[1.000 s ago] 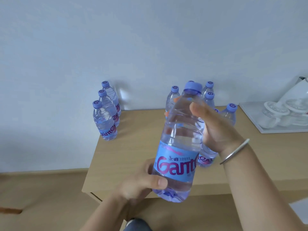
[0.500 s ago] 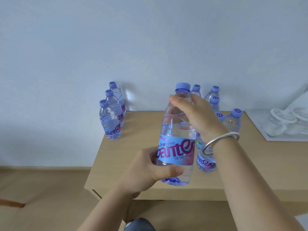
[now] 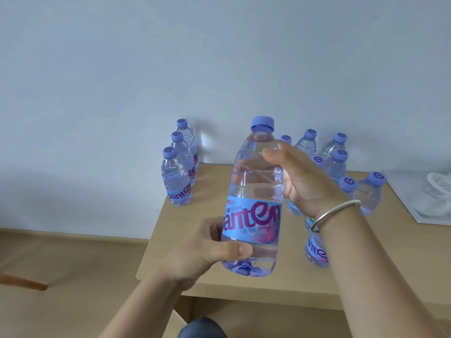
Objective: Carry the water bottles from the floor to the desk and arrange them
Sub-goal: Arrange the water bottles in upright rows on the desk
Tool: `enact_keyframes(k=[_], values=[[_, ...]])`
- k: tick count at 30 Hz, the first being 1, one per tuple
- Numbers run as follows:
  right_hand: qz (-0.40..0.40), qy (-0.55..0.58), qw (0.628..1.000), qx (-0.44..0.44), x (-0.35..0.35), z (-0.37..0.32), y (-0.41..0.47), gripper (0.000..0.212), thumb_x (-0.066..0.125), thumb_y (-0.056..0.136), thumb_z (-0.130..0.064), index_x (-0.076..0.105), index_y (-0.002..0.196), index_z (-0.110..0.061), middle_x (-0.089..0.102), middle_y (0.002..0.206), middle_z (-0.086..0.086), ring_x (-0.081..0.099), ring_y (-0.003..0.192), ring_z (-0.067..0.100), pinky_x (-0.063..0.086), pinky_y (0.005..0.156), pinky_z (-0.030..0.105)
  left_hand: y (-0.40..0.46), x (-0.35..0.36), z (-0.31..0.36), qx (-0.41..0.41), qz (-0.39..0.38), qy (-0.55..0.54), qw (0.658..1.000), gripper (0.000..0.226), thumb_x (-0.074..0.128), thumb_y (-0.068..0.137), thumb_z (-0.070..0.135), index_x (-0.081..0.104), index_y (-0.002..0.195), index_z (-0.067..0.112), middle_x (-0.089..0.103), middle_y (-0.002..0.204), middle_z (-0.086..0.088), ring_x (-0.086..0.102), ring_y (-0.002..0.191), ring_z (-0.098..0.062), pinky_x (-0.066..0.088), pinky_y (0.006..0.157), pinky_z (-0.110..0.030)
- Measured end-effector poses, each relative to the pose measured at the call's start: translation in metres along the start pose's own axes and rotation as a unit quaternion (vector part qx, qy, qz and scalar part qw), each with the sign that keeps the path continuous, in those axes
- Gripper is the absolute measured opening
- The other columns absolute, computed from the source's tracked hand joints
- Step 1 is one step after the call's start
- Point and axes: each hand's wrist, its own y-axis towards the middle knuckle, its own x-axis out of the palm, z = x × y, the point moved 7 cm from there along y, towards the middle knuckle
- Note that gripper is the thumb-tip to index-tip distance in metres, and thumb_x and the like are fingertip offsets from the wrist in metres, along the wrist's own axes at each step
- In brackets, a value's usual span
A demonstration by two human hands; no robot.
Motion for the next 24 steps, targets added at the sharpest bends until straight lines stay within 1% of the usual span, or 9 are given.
enact_keyframes(k=[2,4,7,9,11,15,17,22,24], values=[[-0.019,-0.030,0.999,-0.014,0.015,0.002,0.014,0.037,0.064,0.064,-0.038,0.064,0.099,-0.028,0.070,0.105,0.014,0.064,0.103,0.038,0.045,0.097,0.057,0.000,-0.022,-0.007,-0.010,0.009,0.015,1.000,0.052,0.076,0.053,0.028,0.067,0.101,0.008,0.071,0.099,-0.011,0.066,0.091,-0.023,0.053,0.078,-0.028],[-0.035,-0.043,0.998,-0.031,0.031,0.005,0.026,0.039,0.064,0.065,-0.035,0.064,0.102,-0.024,0.070,0.105,0.012,0.067,0.098,0.031,0.053,0.088,0.045,-0.002,-0.045,-0.014,-0.020,0.009,0.031,0.999,0.056,0.078,0.054,0.026,0.065,0.104,0.004,0.070,0.098,-0.012,0.065,0.089,-0.022,0.053,0.075,-0.029],[-0.041,-0.076,0.995,-0.047,0.060,0.016,0.049,0.026,0.068,0.067,-0.033,0.069,0.092,-0.023,0.073,0.092,0.006,0.067,0.085,0.014,0.055,0.076,0.029,-0.005,-0.083,-0.026,-0.020,0.020,0.039,0.999,0.046,0.081,0.058,0.017,0.067,0.101,0.011,0.071,0.092,-0.005,0.067,0.082,-0.016,0.052,0.069,-0.023],[-0.021,-0.127,0.991,-0.041,0.072,0.029,0.066,0.019,0.070,0.074,-0.027,0.069,0.091,-0.018,0.072,0.090,0.004,0.064,0.082,0.010,0.053,0.079,0.030,-0.007,-0.111,-0.038,-0.027,0.059,0.055,0.996,0.044,0.083,0.058,0.011,0.068,0.100,0.016,0.072,0.092,-0.004,0.068,0.082,-0.015,0.052,0.069,-0.021],[0.000,-0.155,0.988,-0.016,0.081,0.047,0.082,0.015,0.068,0.082,-0.021,0.068,0.092,-0.010,0.071,0.092,0.007,0.062,0.082,0.010,0.051,0.083,0.034,-0.008,-0.141,-0.054,-0.051,0.107,0.091,0.989,0.050,0.085,0.055,0.012,0.067,0.101,0.017,0.073,0.094,-0.003,0.069,0.085,-0.016,0.053,0.071,-0.022],[0.009,-0.205,0.979,0.013,0.096,0.080,0.099,0.004,0.067,0.083,-0.021,0.068,0.087,-0.018,0.064,0.065,-0.019,0.057,0.061,-0.008,0.043,0.062,0.006,-0.003,-0.181,-0.085,-0.096,0.137,0.174,0.970,0.059,0.086,0.047,0.028,0.066,0.103,0.027,0.073,0.098,0.008,0.067,0.093,-0.008,0.051,0.089,-0.029],[0.015,-0.228,0.973,0.024,0.102,0.094,0.105,0.007,0.069,0.082,-0.026,0.068,0.086,-0.021,0.065,0.068,-0.018,0.056,0.063,-0.007,0.041,0.058,0.005,0.002,-0.197,-0.099,-0.111,0.139,0.209,0.962,0.060,0.087,0.048,0.031,0.065,0.104,0.032,0.072,0.098,0.015,0.065,0.092,0.000,0.044,0.094,-0.025],[0.063,-0.248,0.965,0.047,0.110,0.117,0.117,0.017,0.071,0.080,-0.030,0.062,0.075,-0.016,0.050,0.054,-0.017,0.043,0.052,-0.004,0.035,0.051,0.009,0.014,-0.227,-0.127,-0.120,0.155,0.224,0.955,0.055,0.087,0.048,0.028,0.063,0.096,0.039,0.070,0.089,0.023,0.062,0.083,0.008,0.041,0.071,-0.001],[0.075,-0.254,0.963,0.054,0.113,0.124,0.121,0.017,0.071,0.079,-0.031,0.064,0.075,-0.017,0.052,0.057,-0.016,0.044,0.054,-0.002,0.036,0.054,0.010,0.019,-0.234,-0.134,-0.118,0.157,0.223,0.955,0.055,0.085,0.045,0.030,0.062,0.093,0.040,0.070,0.086,0.024,0.062,0.081,0.008,0.041,0.065,0.000]])
